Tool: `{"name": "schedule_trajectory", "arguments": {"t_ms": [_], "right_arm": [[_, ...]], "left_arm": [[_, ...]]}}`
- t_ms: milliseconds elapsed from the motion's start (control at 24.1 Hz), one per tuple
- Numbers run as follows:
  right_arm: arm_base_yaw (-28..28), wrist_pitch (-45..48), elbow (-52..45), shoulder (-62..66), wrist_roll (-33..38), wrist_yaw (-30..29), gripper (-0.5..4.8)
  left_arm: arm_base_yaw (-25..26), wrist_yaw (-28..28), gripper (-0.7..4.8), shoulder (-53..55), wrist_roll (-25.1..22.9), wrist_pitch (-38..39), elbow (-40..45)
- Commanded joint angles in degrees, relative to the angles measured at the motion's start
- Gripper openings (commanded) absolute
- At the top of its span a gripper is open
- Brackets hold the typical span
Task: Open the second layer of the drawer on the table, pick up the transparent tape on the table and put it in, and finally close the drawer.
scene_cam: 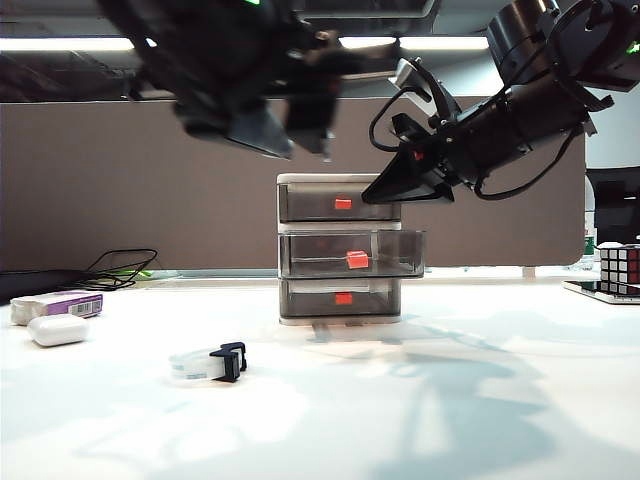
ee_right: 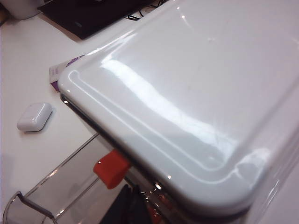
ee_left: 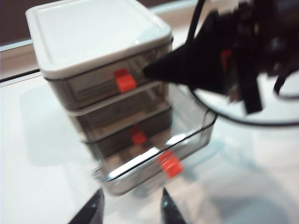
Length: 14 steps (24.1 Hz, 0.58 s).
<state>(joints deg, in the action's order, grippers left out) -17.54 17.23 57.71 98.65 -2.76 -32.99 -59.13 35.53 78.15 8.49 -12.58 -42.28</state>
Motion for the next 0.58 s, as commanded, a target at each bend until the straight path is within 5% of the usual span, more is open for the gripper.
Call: {"name": "schedule_trajectory", "arguments": {"t_ms": [42, 166, 333, 416, 499, 582], "right_arm": [[0.00, -0.81, 0.50, -0.24, -0.04, -0.61, -0.05], [0.00, -1.77, 0.48, -0.24, -0.04, -1.86, -0.05], [-0.02, -2.05, 0.48, -0.24, -0.02, -1.97, -0.05], [-0.02, -2.08, 0.48, -0.24, -0.02, -1.99, -0.05], [-0.02, -2.16, 0.48, -0.24, -0.02, -2.93, -0.05], [-0.02, -2.36, 0.48, -0.24, -0.02, -3.21, -0.05]], "left_arm": [[6.19, -15.39, 1.46, -4.24, -2.47, 12.11, -0.04], [13.73, -31.67, 1.55, -5.68, -4.15, 21.33, -0.04], [23.23, -49.88, 2.42, -5.60, -23.67, 32.46, -0.02], [25.35, -52.72, 3.01, -5.57, -28.68, 34.77, -0.02], [27.26, -55.10, 4.43, -5.55, -33.73, 36.13, -0.02], [28.37, -55.56, 4.79, -5.31, -36.04, 36.15, -0.02]]}}
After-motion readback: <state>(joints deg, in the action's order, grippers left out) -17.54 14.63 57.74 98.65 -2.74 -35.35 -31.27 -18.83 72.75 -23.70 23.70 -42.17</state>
